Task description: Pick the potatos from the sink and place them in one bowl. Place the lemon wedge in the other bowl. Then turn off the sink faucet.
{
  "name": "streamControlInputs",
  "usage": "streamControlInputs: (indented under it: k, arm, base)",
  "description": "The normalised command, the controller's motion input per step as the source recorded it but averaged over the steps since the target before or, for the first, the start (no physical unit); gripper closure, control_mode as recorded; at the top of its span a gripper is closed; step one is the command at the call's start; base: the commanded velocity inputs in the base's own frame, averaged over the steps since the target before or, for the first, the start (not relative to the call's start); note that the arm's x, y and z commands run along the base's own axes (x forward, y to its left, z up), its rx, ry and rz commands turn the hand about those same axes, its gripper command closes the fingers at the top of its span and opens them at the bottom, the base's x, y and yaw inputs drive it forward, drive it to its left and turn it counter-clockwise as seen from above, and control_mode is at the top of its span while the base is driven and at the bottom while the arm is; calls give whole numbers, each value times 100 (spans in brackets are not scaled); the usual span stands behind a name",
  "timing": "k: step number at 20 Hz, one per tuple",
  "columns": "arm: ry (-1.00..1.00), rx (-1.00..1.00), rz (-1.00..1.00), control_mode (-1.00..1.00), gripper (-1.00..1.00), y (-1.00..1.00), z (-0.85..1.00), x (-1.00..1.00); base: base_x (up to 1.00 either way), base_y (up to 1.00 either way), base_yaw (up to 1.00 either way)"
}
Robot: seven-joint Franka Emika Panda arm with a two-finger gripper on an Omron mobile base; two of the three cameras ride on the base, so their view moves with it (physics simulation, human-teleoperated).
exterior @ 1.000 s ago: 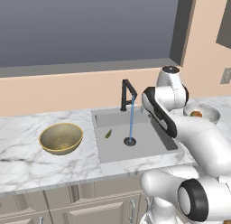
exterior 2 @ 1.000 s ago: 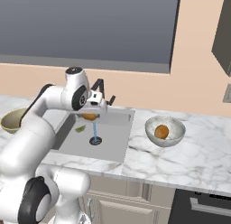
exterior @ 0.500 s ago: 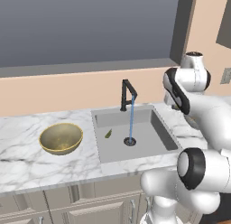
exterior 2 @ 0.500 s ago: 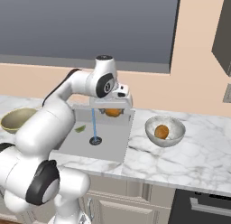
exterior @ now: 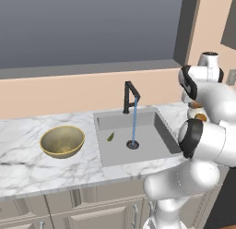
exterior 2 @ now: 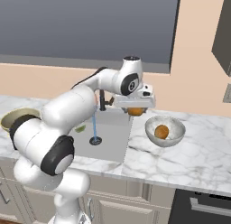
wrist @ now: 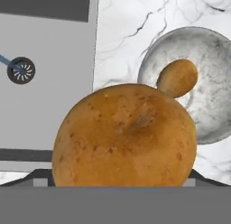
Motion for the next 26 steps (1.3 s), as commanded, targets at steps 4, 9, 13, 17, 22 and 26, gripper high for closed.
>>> streamControlInputs:
  k: [4,9,13,17,22,26]
  arm:
    - [0,0,1,-100,100,-70,-32,54]
    - [1,0,3,-100,100,-65,-29,51]
    - [0,0,6,-100,100,-46,-39,62]
    - [0,0,6,-100,100,-34,-42,60]
    - [0,0,6,-100,100,-38,-36,50]
    - [1,0,5,-100,100,-36,-33,22]
  base:
    - [0,0,0]
    - [0,0,0]
    - [0,0,0]
    - [0,0,0]
    - [0,0,0]
    - [0,0,0]
